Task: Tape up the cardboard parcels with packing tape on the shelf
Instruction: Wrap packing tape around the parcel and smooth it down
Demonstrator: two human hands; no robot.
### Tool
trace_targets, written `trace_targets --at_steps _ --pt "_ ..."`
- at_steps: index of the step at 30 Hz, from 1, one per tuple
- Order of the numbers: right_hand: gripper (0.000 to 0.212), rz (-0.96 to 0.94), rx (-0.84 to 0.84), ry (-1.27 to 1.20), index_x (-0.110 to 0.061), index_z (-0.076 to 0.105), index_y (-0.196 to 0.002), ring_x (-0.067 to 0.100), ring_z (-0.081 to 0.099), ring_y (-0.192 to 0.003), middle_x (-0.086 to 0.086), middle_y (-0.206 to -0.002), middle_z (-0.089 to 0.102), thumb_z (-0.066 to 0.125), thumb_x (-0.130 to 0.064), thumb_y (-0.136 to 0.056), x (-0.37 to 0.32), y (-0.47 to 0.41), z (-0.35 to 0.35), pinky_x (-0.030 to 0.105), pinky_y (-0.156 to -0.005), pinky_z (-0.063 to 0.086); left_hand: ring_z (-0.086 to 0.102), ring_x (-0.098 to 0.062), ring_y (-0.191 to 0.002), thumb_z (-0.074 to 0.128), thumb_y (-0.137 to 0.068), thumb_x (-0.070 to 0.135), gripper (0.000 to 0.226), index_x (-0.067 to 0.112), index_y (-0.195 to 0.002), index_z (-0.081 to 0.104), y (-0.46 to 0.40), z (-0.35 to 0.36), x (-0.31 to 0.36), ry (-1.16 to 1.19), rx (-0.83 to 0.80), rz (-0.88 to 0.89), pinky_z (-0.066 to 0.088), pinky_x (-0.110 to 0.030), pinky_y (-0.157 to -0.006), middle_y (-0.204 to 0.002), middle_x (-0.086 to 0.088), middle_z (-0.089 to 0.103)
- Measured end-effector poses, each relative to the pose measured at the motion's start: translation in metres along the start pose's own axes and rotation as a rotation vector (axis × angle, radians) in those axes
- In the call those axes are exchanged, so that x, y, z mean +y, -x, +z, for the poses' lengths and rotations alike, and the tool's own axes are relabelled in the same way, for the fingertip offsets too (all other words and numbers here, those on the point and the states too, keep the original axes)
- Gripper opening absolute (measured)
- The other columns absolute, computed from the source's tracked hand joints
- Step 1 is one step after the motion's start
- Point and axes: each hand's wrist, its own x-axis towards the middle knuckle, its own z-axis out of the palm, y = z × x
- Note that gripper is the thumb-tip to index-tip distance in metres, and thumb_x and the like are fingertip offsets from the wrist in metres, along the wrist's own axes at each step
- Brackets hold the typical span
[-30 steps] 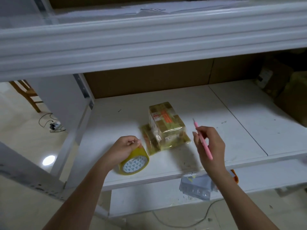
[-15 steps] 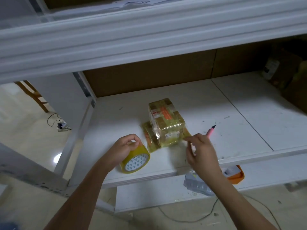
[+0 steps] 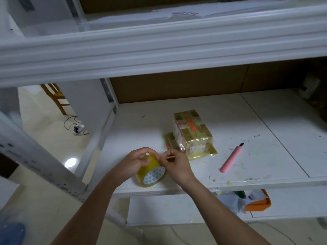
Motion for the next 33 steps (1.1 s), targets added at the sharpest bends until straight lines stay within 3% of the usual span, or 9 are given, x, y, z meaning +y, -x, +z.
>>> trace_targets --at_steps 4,10,14,16,18,20,24,29,33 --pt "0.035 0.017 -0.259 0.071 -0.028 0.062 -0.122 0.016 0.061 -0.104 -0.002 -0.117 0.058 0.070 -0.029 -0.088 -0.011 -0.004 0.002 0.034 -0.093 0.054 0.067 -0.021 -0.100 0.049 -0.097 -0.001 0.035 0.027 -0.092 0.069 0.004 -0.016 -0.011 -0.065 -0.008 -0.003 0.052 -0.033 -0.087 -0.105 -0.007 0.070" --pt "0.009 -0.017 -0.210 -0.049 -0.013 0.072 -0.083 0.011 0.067 -0.080 -0.001 -0.094 0.072 0.075 -0.020 -0.085 -0.012 -0.006 0.022 0.019 -0.067 0.050 0.069 -0.015 -0.097 0.047 -0.100 0.002 0.039 0.033 -0.092 0.069 0.014 -0.031 -0.018 -0.061 -0.018 -0.002 0.055 -0.026 -0.081 -0.101 0.003 0.071" --pt "0.021 0.012 -0.114 0.050 -0.006 0.062 -0.075 0.019 0.070 -0.084 0.004 -0.093 0.073 0.071 -0.020 -0.088 -0.010 -0.010 0.043 0.036 -0.076 0.059 0.066 -0.014 -0.105 0.054 -0.099 0.009 0.034 0.037 -0.114 0.064 0.021 -0.035 -0.029 -0.079 0.060 0.055 0.055 -0.027 -0.089 -0.105 0.009 0.070" --pt "0.020 0.033 -0.070 0.102 -0.012 0.057 -0.074 0.018 0.069 -0.082 -0.001 -0.090 0.071 0.064 -0.017 -0.091 -0.009 -0.010 0.051 0.045 -0.080 0.058 0.069 -0.017 -0.096 0.067 -0.091 0.014 0.058 0.049 -0.132 0.043 0.024 -0.040 -0.037 0.026 0.161 0.054 0.054 -0.026 -0.085 -0.086 0.006 0.071" --pt "0.016 0.096 -0.025 -0.005 -0.006 0.054 -0.080 0.022 0.066 -0.079 0.003 -0.088 0.063 0.057 -0.010 -0.096 -0.009 -0.011 0.058 0.052 -0.075 0.058 0.071 -0.023 -0.089 0.082 -0.077 0.019 0.080 0.048 -0.134 0.033 0.028 -0.052 -0.048 0.148 0.235 0.022 0.055 -0.027 -0.080 -0.081 -0.007 0.071" --pt "0.011 0.120 -0.005 -0.062 0.000 0.052 -0.089 0.023 0.063 -0.080 0.004 -0.090 0.056 0.050 -0.004 -0.098 -0.009 -0.011 0.061 0.048 -0.068 0.060 0.071 -0.022 -0.088 0.088 -0.064 0.026 0.078 0.045 -0.126 0.045 0.034 -0.060 -0.056 0.199 0.178 0.037 0.057 -0.032 -0.078 -0.087 -0.008 0.073" --pt "0.019 -0.006 -0.021 0.262 -0.011 0.053 -0.076 0.019 0.060 -0.083 0.001 -0.089 0.059 0.056 -0.008 -0.094 -0.003 -0.023 0.069 0.039 -0.074 0.057 0.067 -0.017 -0.097 0.080 -0.080 0.019 0.046 0.045 -0.114 0.062 0.036 -0.072 -0.061 0.130 0.255 0.085 0.058 -0.028 -0.074 -0.104 0.004 0.069" --pt "0.037 -0.070 0.062 0.664 -0.026 0.051 -0.056 0.022 0.058 -0.090 0.001 -0.080 0.059 0.063 -0.033 -0.090 0.022 -0.053 0.063 0.026 -0.064 0.039 0.058 -0.013 -0.104 0.084 -0.066 0.052 0.050 0.053 -0.110 0.060 0.023 -0.094 -0.059 -0.342 0.230 -0.023 0.058 -0.033 -0.081 -0.118 0.013 0.059" --pt "0.035 -0.023 0.033 0.813 -0.009 0.066 -0.097 0.028 0.047 -0.118 0.010 -0.108 0.057 0.064 -0.043 -0.088 0.037 -0.053 0.070 0.034 -0.097 0.043 0.057 -0.016 -0.107 0.084 -0.065 0.055 0.056 0.052 -0.116 0.061 0.007 -0.085 -0.060 -0.376 0.202 -0.063 0.055 -0.034 -0.085 -0.124 0.011 0.057"
